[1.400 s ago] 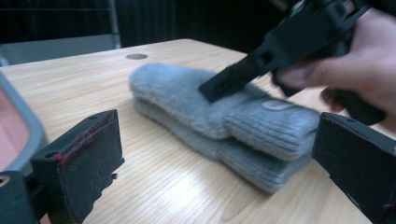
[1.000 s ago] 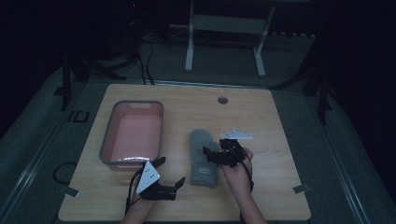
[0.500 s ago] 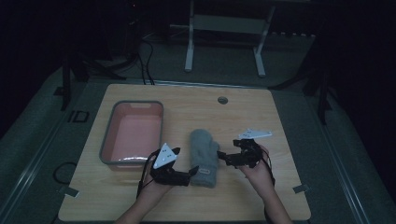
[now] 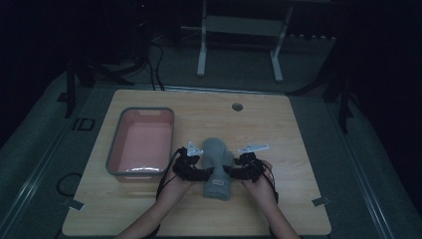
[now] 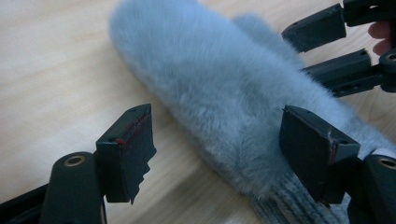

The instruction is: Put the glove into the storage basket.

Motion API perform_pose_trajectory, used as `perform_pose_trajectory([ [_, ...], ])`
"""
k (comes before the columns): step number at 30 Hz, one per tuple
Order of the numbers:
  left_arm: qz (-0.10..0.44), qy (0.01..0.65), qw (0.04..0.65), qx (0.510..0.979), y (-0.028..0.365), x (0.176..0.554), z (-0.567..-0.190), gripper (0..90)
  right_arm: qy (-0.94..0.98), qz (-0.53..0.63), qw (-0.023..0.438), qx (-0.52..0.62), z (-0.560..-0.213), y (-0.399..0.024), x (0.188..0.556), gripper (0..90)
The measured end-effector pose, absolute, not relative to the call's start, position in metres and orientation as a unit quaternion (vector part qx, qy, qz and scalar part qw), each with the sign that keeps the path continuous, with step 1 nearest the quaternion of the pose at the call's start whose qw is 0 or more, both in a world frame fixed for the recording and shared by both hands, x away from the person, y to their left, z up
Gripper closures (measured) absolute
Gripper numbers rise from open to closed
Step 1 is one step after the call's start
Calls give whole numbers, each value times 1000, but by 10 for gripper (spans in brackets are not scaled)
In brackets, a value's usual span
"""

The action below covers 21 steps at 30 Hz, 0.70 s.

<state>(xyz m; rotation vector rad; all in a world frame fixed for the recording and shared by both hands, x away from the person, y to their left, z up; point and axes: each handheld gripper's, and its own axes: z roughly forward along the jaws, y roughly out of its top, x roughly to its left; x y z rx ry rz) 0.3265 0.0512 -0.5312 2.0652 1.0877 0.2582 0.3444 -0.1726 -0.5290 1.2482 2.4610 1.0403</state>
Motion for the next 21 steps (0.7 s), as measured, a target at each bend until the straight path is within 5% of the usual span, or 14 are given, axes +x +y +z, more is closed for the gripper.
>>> perform_pose_trajectory([
  [9, 44, 444, 387, 807, 51, 342, -553, 272, 837, 337, 18, 431, -546, -176, 362, 422],
  [21, -12, 417, 415, 809, 50, 349, -558, 730, 853, 341, 9, 395, -544, -170, 360, 752],
])
